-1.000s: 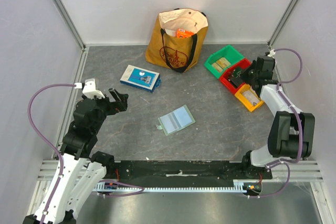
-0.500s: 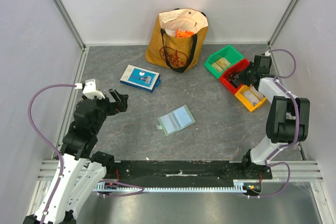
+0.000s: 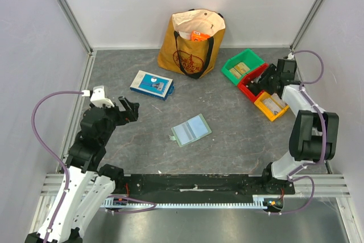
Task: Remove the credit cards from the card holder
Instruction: Place the credit card in the storage box.
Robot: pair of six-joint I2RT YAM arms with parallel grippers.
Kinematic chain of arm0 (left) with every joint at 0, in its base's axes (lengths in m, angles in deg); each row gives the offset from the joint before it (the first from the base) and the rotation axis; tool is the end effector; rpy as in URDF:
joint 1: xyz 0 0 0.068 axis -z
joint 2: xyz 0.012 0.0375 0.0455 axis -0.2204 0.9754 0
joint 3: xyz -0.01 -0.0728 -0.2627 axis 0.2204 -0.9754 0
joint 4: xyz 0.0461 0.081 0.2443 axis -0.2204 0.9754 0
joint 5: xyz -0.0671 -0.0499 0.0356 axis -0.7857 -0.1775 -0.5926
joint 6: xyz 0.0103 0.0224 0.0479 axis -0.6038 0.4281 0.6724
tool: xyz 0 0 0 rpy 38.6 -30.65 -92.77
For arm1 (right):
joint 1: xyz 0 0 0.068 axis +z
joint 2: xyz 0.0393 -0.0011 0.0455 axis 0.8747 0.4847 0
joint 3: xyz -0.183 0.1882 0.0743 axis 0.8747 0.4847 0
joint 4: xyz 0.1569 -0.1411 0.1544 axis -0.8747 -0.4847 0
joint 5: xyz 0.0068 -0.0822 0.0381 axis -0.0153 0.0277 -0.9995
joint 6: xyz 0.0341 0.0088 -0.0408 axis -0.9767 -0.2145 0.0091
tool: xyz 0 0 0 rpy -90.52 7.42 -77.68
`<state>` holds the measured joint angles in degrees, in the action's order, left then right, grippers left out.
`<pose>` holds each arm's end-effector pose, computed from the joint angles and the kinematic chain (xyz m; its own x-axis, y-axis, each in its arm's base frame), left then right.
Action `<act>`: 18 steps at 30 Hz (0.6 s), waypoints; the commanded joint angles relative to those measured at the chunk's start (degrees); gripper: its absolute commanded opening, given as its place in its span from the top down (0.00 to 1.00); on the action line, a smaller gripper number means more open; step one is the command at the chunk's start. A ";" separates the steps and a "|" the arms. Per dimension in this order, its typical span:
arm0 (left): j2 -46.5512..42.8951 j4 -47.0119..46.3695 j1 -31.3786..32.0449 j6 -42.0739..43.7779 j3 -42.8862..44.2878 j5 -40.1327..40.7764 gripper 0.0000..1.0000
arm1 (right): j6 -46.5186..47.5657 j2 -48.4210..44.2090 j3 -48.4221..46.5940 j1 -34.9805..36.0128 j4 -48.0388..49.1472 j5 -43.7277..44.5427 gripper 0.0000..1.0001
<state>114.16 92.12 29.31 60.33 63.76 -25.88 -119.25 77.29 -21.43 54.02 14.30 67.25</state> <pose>0.1202 -0.0308 0.3215 -0.3092 -0.3114 -0.8986 0.0453 0.9390 -0.3410 0.3537 -0.0395 0.2234 -0.5338 0.6390 -0.5538 0.4264 0.7690 0.4763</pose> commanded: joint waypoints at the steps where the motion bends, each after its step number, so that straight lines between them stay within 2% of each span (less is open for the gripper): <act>1: 0.74 -1.05 -0.06 2.22 -0.21 -0.15 0.03 | 3.47 -6.78 0.06 -0.31 -1.76 3.93 0.39; 3: 1.09 -1.05 -0.14 2.13 -0.21 -0.41 0.03 | 4.35 -8.62 0.41 -0.22 -2.64 4.46 0.33; 8: 3.11 -1.05 -0.14 1.96 -0.12 -2.34 0.03 | 7.95 -14.77 2.43 3.01 -3.61 4.46 0.28; 12: 7.41 -0.44 -0.06 1.08 0.40 -6.64 0.03 | 12.60 -19.08 5.15 12.23 -3.52 5.69 0.25; 18: 14.18 -0.08 -0.06 -5.33 -0.03 -14.99 0.04 | 17.01 -23.57 10.85 29.28 0.51 2.70 0.23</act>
<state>125.39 92.23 29.31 59.50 63.76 -33.81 -106.90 56.85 -14.39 75.05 11.83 71.56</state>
